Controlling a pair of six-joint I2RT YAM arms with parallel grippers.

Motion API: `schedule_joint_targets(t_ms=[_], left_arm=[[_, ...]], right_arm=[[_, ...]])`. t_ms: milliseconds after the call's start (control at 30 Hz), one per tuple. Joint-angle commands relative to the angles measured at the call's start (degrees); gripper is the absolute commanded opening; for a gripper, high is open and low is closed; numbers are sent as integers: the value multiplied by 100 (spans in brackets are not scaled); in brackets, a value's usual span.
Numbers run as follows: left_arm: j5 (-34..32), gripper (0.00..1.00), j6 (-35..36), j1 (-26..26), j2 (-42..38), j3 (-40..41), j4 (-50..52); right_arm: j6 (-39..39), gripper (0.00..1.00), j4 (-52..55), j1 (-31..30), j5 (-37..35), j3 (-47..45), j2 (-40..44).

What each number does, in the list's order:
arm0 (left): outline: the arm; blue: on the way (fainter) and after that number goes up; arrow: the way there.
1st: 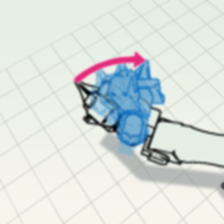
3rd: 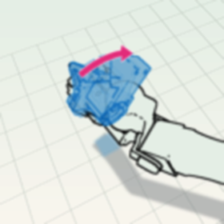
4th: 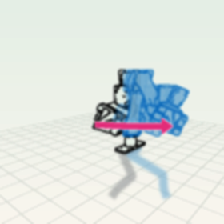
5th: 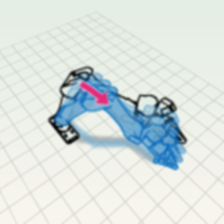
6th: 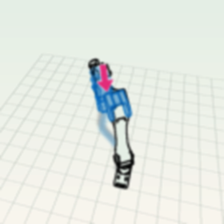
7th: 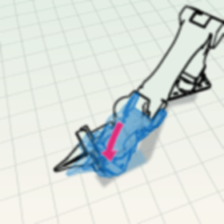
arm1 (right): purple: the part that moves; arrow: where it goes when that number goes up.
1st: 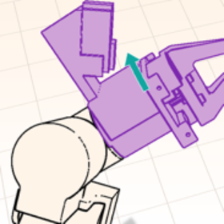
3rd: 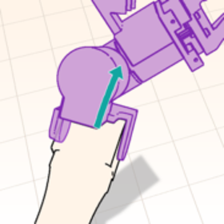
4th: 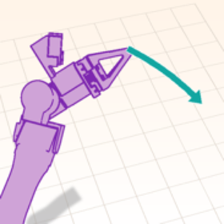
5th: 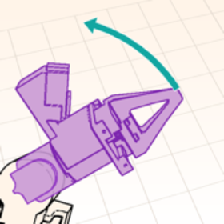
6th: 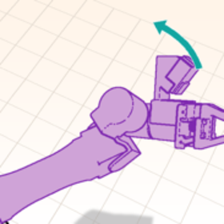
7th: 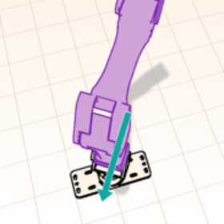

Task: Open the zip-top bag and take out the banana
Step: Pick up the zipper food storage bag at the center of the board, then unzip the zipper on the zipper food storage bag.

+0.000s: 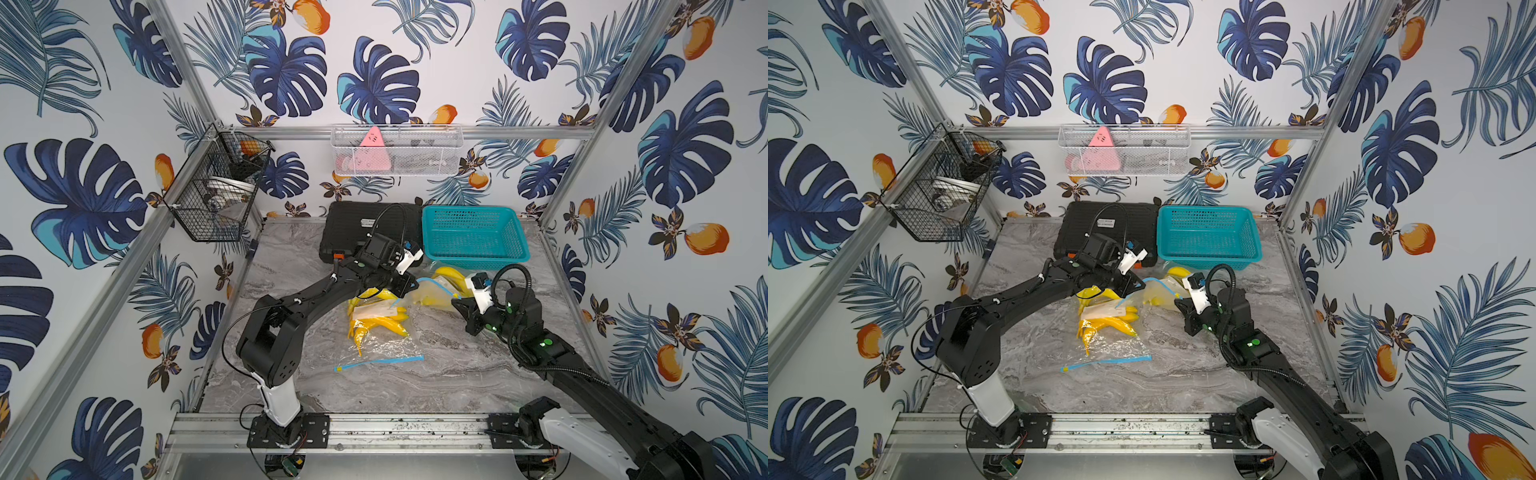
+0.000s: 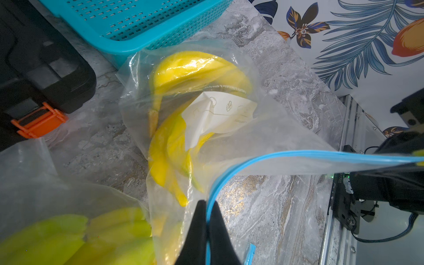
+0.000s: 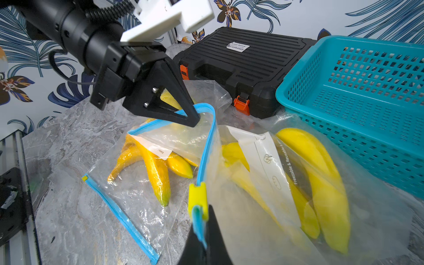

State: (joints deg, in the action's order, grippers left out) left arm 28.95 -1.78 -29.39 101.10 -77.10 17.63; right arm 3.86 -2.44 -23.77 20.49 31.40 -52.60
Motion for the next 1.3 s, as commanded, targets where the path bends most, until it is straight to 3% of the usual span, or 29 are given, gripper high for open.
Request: schedule_joint_targets(t_ms=[0,33,133,200,267,367,567,800,967,1100,1267], left_arm=[[99,11,-48,20,-193,82,-189],[71,28,-5,15,-298,134,-234],[114,64,425,15,-777,427,-487],[387,76,765,12,-1207,763,-879],[702,82,1001,20,-1621,1123,-1384],[1470,82,1286,15,-1832,1327,-1756],[2455,72,1227,-92,-1205,895,-1818],[2025,72,2075,-687,-943,724,-1476],[1877,68,1919,-691,-960,1044,-2344],[2042,64,2005,-689,-617,706,-2087],[2096,55,1753,-689,-496,802,-2606]], right_arm=[[126,0,110,4,391,211,-95],[184,0,259,4,447,300,-167],[286,0,553,11,602,461,-365],[320,0,602,10,790,498,-452],[404,0,774,51,888,597,-552],[484,0,867,127,1098,662,-644],[625,0,1007,265,1533,831,-728],[719,0,1246,487,2137,1072,-898],[745,0,1294,487,2352,1097,-1011],[791,0,1357,491,2407,1141,-1058],[816,0,1434,496,2399,1159,-1046]])
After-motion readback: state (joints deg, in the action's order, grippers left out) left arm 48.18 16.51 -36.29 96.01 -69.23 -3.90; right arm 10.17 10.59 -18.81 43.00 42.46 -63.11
